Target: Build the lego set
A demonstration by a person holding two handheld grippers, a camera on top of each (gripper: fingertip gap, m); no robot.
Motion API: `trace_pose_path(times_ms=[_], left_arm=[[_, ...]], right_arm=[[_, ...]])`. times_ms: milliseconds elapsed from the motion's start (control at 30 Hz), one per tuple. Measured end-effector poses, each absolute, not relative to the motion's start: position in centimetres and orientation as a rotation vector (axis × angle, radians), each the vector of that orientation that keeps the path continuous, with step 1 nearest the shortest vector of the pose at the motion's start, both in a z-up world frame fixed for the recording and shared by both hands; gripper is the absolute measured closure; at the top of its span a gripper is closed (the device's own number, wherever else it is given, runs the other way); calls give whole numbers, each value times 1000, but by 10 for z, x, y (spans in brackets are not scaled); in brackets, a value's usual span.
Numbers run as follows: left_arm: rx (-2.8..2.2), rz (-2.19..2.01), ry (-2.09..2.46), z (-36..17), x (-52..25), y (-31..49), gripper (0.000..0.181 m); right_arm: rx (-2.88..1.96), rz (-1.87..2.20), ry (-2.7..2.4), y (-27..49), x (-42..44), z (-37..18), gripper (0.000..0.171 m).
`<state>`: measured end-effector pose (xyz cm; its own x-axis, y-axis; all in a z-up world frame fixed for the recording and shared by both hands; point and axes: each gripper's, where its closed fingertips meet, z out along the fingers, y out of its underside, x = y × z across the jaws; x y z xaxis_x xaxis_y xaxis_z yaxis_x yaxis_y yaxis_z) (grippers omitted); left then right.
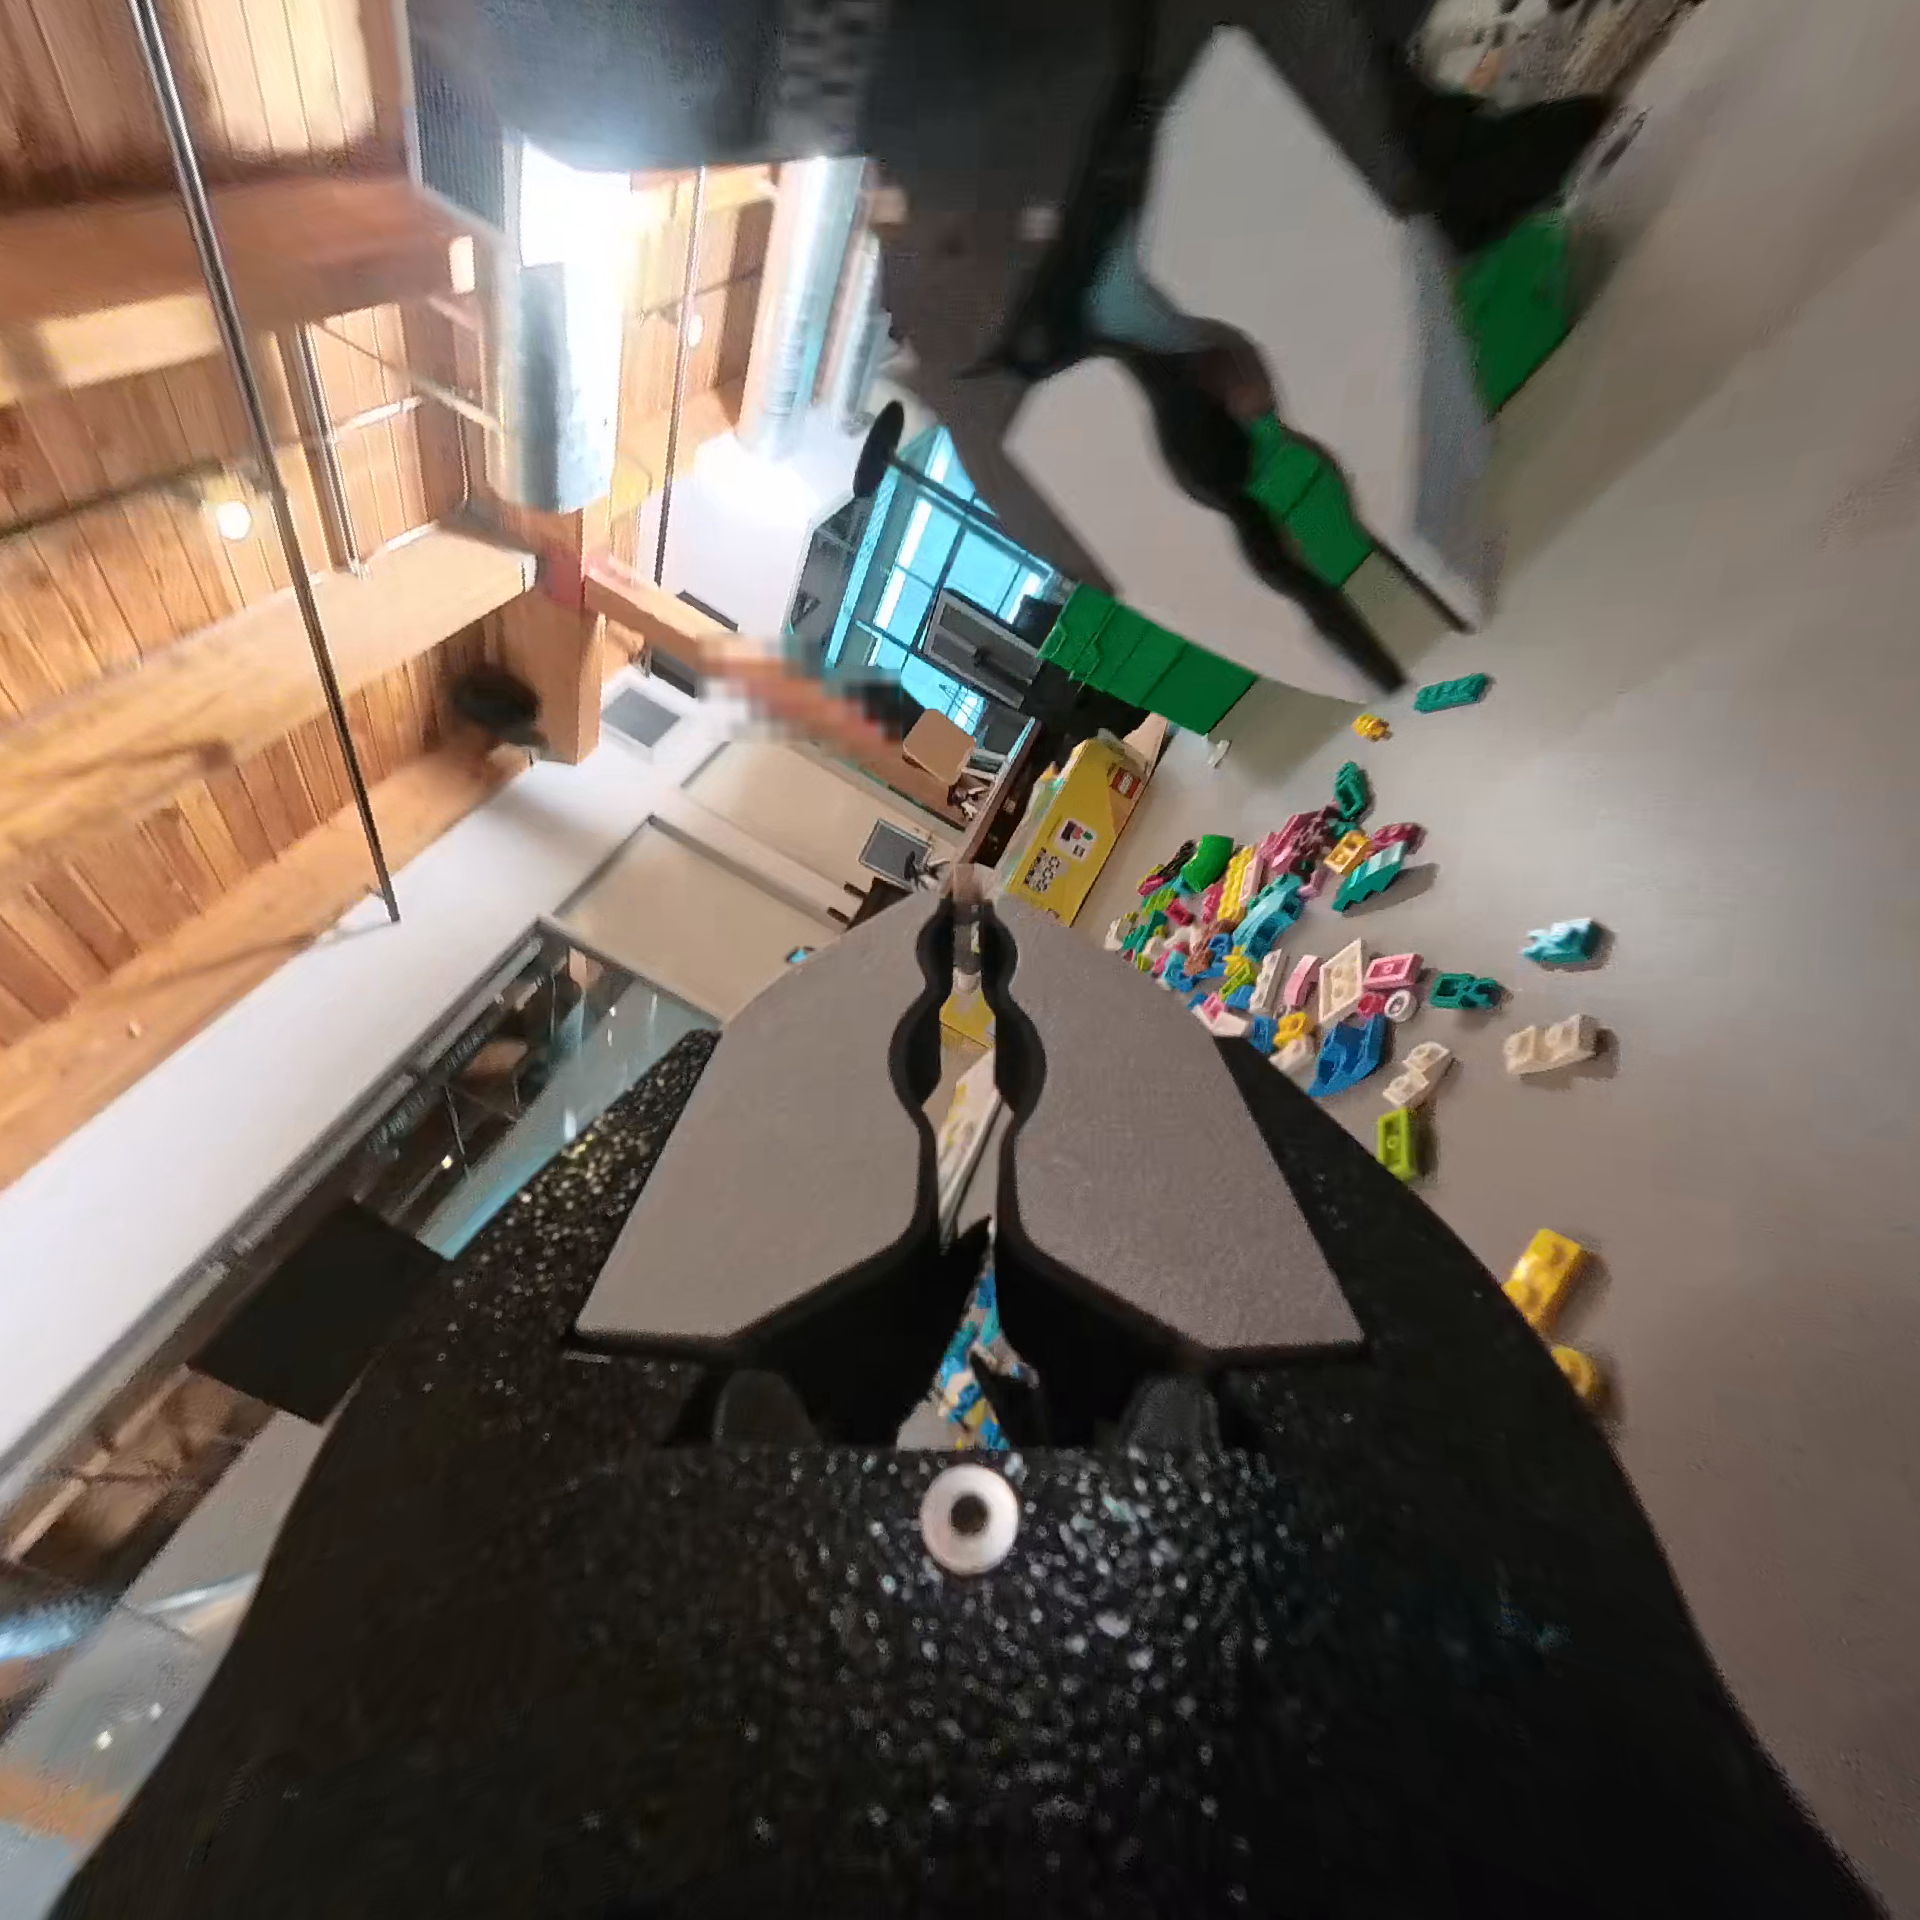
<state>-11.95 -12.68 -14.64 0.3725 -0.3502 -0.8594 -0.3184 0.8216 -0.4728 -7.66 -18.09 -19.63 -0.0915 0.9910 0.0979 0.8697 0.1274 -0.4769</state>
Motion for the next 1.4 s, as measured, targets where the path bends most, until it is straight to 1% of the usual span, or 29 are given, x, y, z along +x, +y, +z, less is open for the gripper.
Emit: trace_pose_path(times_ms=[33,133,267,333,467,800,933,1067,1133,1200,1267,1333,1400], left_arm=[[-667,-32,1202,-146,-122,-123,177],[-691,-38,1194,-147,-124,-119,177],[-693,-19,1206,-149,-123,-118,177],[-693,-22,1214,-150,-122,-118,177],[-694,-38,1227,-152,-121,-119,178],[-666,-63,1258,-154,-119,-125,178],[-664,-75,1260,-154,-119,-126,177],[-683,-99,1255,-154,-120,-124,177],[-690,-116,1259,-155,-119,-123,177],[-691,-133,1262,-155,-119,-124,177],[-692,-150,1265,-156,-119,-125,177],[-695,-165,1270,-156,-119,-125,177],[-695,-184,1274,-156,-119,-126,177]], right_arm=[[-1811,470,-1949,-180,-77,-206,159],[-1841,534,-1762,-170,-78,-231,160],[-1988,700,-1452,-170,-96,-239,161],[-1985,649,-1343,-170,-104,-237,162],[-1966,417,-1270,-166,-105,-241,162],[-2141,368,-1284,-153,-102,-263,161],[-2106,510,-1332,-159,-118,-260,161],[-2083,553,-1340,-148,-105,-251,162],[-2027,630,-1405,-148,-103,-248,160],[-1923,639,-1504,-147,-102,-248,155],[-1862,654,-1596,-147,-102,-250,153],[-1860,684,-1650,-147,-103,-254,150],[-1851,699,-1704,-148,-104,-257,149]])
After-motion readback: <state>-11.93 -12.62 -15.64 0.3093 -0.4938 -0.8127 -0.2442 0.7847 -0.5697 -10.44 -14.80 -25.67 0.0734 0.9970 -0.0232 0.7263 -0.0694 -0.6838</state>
